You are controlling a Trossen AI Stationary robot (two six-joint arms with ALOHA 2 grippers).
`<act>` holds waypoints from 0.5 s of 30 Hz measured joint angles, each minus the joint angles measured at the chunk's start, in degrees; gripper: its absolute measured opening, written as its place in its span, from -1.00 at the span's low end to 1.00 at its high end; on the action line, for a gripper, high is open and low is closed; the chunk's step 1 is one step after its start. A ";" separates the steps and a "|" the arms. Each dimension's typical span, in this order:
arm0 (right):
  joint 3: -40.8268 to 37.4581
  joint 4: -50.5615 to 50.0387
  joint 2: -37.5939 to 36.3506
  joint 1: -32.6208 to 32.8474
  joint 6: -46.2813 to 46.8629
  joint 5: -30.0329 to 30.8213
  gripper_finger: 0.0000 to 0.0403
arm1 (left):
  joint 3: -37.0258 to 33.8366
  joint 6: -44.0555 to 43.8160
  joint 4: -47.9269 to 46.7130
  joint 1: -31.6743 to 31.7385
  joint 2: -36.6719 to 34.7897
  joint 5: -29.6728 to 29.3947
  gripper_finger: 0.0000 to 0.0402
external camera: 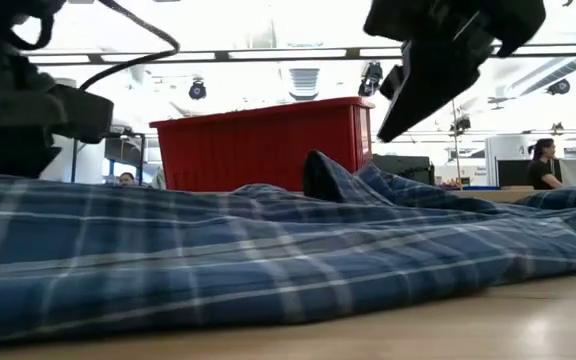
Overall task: Fold Laundry from Bin
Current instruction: Fold the blue patterned long sleeve shirt
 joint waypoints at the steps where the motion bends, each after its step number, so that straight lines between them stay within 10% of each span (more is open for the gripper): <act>1: 0.88 0.98 1.46 0.65 -0.65 -0.12 -0.96 | 0.20 -0.70 -1.85 -0.08 -0.48 0.41 0.07; 8: 15.80 2.70 14.51 6.86 -7.71 1.69 -0.95 | 9.91 5.03 -21.99 -2.26 -10.22 -4.78 0.05; 15: 32.93 -2.56 27.17 8.14 -5.16 3.12 -0.73 | 13.59 12.58 -15.28 -16.28 -15.73 -6.84 0.05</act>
